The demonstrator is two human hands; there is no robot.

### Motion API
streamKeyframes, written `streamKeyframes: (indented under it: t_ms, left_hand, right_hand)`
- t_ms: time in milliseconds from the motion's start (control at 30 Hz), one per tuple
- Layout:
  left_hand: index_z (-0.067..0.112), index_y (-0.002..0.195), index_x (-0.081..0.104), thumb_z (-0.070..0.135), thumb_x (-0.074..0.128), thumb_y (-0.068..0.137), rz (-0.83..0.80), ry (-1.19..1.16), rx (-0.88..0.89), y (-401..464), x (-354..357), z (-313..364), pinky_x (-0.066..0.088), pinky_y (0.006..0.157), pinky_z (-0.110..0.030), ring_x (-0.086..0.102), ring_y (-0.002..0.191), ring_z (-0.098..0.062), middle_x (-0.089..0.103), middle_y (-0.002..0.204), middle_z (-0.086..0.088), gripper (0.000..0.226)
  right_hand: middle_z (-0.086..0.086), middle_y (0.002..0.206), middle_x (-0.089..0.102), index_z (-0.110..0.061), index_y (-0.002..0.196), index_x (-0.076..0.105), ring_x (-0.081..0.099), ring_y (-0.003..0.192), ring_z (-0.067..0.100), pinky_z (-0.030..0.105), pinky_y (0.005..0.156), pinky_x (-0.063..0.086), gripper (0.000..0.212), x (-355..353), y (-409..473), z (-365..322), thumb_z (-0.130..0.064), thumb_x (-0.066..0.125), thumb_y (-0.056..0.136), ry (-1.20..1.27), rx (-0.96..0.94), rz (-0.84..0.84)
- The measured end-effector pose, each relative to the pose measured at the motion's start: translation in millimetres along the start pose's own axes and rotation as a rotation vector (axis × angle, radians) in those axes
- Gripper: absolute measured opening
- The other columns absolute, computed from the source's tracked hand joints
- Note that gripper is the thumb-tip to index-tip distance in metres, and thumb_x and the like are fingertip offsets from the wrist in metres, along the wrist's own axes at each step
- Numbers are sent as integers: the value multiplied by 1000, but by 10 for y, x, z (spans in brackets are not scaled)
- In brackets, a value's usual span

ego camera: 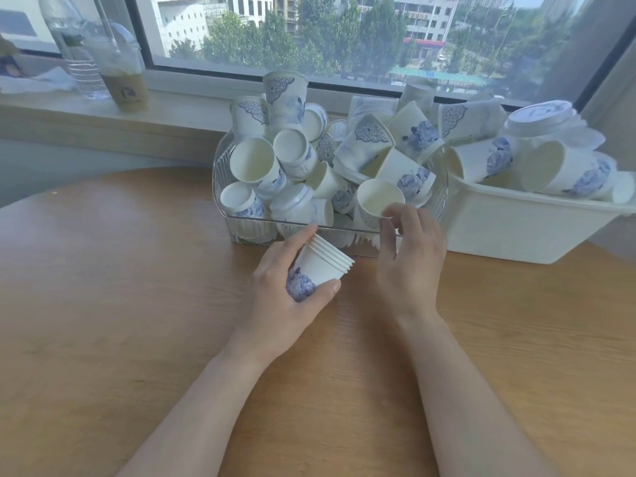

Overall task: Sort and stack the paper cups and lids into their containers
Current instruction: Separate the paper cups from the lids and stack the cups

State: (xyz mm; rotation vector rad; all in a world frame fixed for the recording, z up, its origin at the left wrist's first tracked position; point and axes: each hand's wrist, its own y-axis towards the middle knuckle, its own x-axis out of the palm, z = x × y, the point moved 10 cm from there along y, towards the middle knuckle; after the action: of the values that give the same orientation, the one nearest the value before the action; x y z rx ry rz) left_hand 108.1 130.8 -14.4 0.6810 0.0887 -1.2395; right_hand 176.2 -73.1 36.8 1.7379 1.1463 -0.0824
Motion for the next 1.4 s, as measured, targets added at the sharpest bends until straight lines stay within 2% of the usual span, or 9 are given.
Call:
streamKeyframes:
  t_ms: [133,233,433,567,667,967,1067,1200,1400]
  left_hand:
    - [42,154,48,35,87,85,14,-8,-2,6,-15,-15,36,101,-3,49,133,4,55,136,25,79]
    - [41,154,48,35,86,85,21,-13,-6,-5,-30,-34,37,100,-3,49,135,0,55,137,25,79]
    - [42,155,46,36,86,85,32,-13,-3,5,-47,-24,42,104,-8,49,136,1,54,139,28,80]
    - [36,156,47,32,87,85,43,-16,1,4,-64,-3,41,104,-8,51,135,0,56,139,23,81]
    - [36,156,47,33,86,86,45,-18,-4,9,-75,0,37,104,-5,50,135,2,56,141,22,81]
    - [34,157,47,33,86,86,32,2,11,10,-61,32,36,106,-6,51,135,1,56,141,19,81]
    - [33,156,48,28,87,86,26,-6,35,5,-47,65,38,107,-9,53,135,-4,58,140,17,80]
    - [32,157,46,23,86,86,32,2,44,7,-59,71,36,108,-8,52,134,0,57,140,14,82]
    - [40,152,48,20,85,87,52,21,39,-1,-83,50,33,99,-1,51,125,7,56,132,16,78]
  right_hand:
    - [-9,98,60,-15,112,65,60,92,19,43,87,47,10,-129,-49,5,-14,58,105,147,-28,95]
    - [-11,94,57,-21,113,62,56,88,10,38,84,49,10,-161,-89,58,-21,53,107,296,-1,121]
    - [-4,101,65,-23,116,60,62,95,16,18,85,44,14,-72,-185,-8,-26,50,109,435,25,40]
    - [-10,101,65,-20,115,61,62,92,9,15,83,42,13,4,-224,-114,-20,50,108,462,-4,-34]
    - [-18,103,65,-30,115,59,62,91,7,13,83,42,16,4,-230,-161,-19,49,109,465,-15,-52]
    - [-18,98,66,-37,107,57,62,87,4,11,78,42,15,24,-244,-169,-29,44,110,467,-10,-82]
    - [-15,94,68,-31,106,62,65,87,9,19,77,47,15,92,-278,-207,-26,49,110,497,-25,-145]
    - [-15,92,68,-25,104,69,63,84,8,16,76,45,13,123,-301,-273,-21,56,106,489,-77,-185]
    - [-13,86,67,-26,109,73,64,80,13,33,72,52,13,93,-298,-310,-28,62,103,409,-132,-183]
